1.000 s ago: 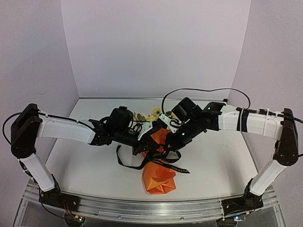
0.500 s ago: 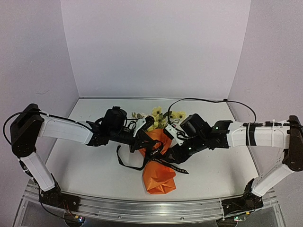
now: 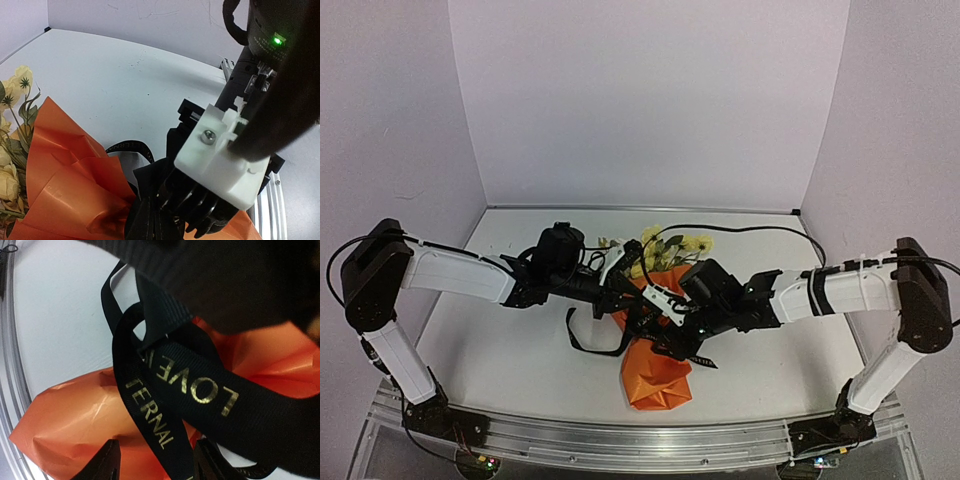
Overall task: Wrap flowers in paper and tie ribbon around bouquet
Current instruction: Cross the half-tied ribbon over the folded bouquet.
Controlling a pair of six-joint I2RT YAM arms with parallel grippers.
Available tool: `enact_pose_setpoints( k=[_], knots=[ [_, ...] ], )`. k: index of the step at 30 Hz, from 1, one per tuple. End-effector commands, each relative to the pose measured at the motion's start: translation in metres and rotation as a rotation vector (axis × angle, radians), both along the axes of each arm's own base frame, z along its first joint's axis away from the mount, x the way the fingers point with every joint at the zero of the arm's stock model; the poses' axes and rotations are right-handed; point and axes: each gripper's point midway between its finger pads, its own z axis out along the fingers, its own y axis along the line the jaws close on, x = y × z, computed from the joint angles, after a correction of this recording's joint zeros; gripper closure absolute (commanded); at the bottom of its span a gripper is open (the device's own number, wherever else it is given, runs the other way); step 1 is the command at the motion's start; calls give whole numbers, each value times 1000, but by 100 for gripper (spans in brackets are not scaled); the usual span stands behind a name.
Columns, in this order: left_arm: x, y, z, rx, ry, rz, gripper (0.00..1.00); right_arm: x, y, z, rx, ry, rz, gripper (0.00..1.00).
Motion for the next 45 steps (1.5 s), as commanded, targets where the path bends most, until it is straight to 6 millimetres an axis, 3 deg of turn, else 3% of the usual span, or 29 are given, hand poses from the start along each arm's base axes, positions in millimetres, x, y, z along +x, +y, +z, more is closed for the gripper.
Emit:
enact_pose_setpoints(
  k=[1,4,9,17,28,45],
  knots=[
    [0,0,24,-59,-33,-14,100,7,14,2,33,-22,4,51],
    [0,0,24,-55,-35,-16,100,10,13,-5,16,-19,-13,59],
    [1,1,23,-53,-37,-15,100,12,14,-4,19,-10,-37,83],
    [5,5,23,-51,-41,9,100,9,4,12,31,11,-91,100],
    [11,14,20,-49,-41,33,100,-13,-27,12,-38,56,-121,100],
    [16,18,19,-52,-38,38,100,-51,-79,-28,-187,96,-181,100]
  ],
)
